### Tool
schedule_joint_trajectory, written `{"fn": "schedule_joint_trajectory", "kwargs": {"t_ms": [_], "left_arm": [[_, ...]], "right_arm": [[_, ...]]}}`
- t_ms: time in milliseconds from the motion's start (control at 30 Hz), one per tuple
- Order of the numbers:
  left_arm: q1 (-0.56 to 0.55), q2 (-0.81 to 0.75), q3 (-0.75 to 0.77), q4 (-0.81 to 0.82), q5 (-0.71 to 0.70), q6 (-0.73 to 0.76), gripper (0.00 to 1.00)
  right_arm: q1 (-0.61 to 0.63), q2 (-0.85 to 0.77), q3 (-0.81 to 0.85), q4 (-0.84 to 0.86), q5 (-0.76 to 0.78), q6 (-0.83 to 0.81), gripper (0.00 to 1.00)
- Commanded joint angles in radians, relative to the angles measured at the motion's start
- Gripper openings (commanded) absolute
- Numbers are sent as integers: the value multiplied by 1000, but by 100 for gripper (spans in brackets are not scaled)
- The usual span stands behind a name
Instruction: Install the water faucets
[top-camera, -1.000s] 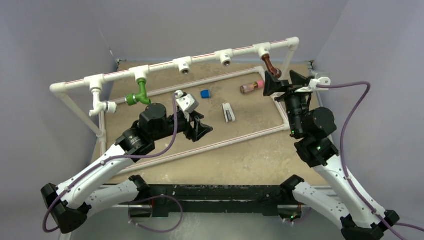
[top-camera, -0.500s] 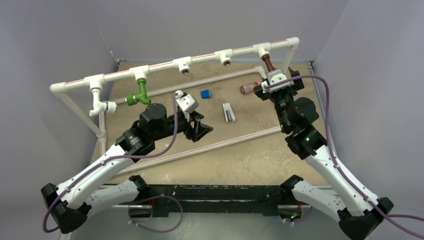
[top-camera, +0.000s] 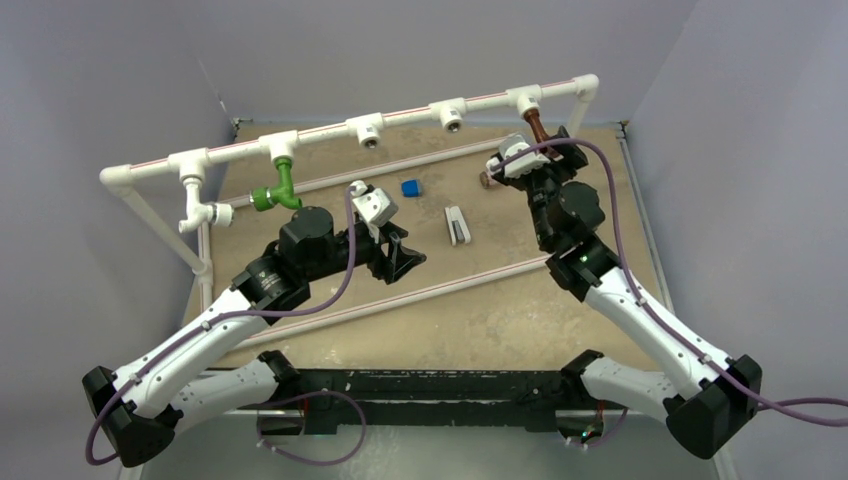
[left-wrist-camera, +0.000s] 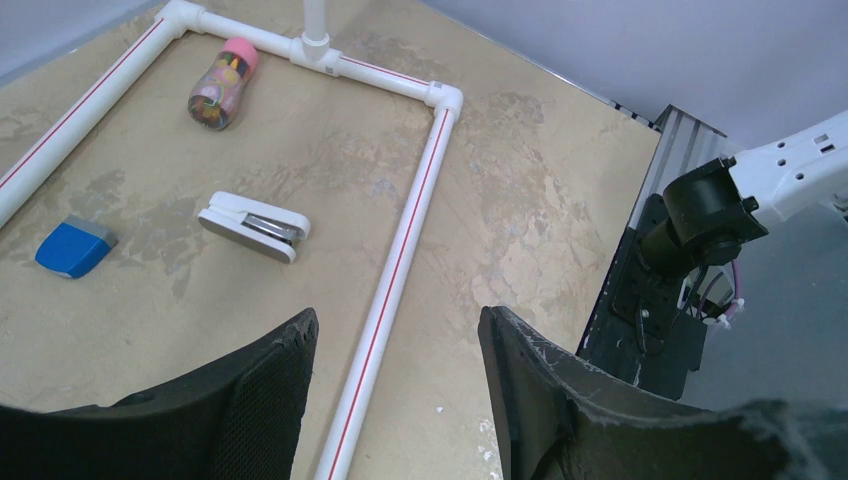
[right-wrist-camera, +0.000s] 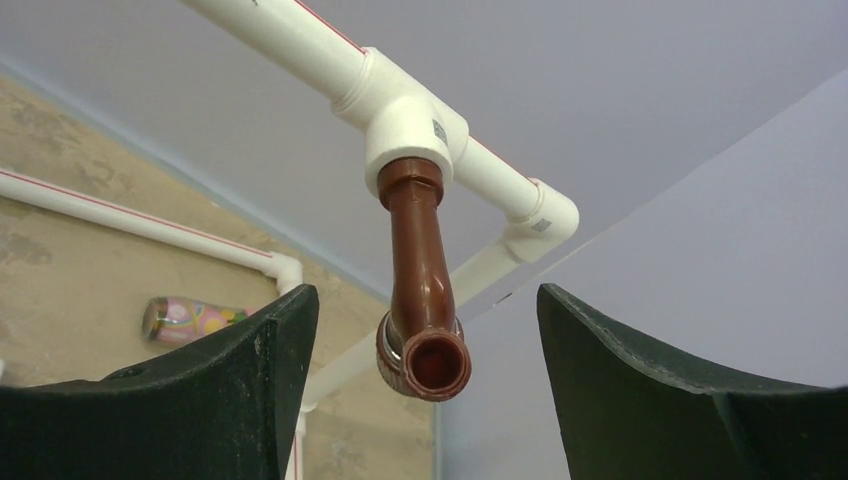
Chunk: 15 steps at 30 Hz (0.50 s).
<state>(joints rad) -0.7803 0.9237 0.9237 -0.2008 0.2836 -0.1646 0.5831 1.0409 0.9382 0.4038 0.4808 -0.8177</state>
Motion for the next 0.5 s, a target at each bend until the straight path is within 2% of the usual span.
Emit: {"fn": "schedule_joint_trajectory", "kwargs": {"t_ms": [0,333,467], "left_arm": [[-2,2,36,24,5,-3,59],[-2,3,35,24,3,-1,59],[-2,4,36,24,3,-1,59]], "right_arm": [[-17,14,13,126,26,-32,79],[-89,28,24,118,-57,58,61],[-112,31,25,105,-113,105,44]]}}
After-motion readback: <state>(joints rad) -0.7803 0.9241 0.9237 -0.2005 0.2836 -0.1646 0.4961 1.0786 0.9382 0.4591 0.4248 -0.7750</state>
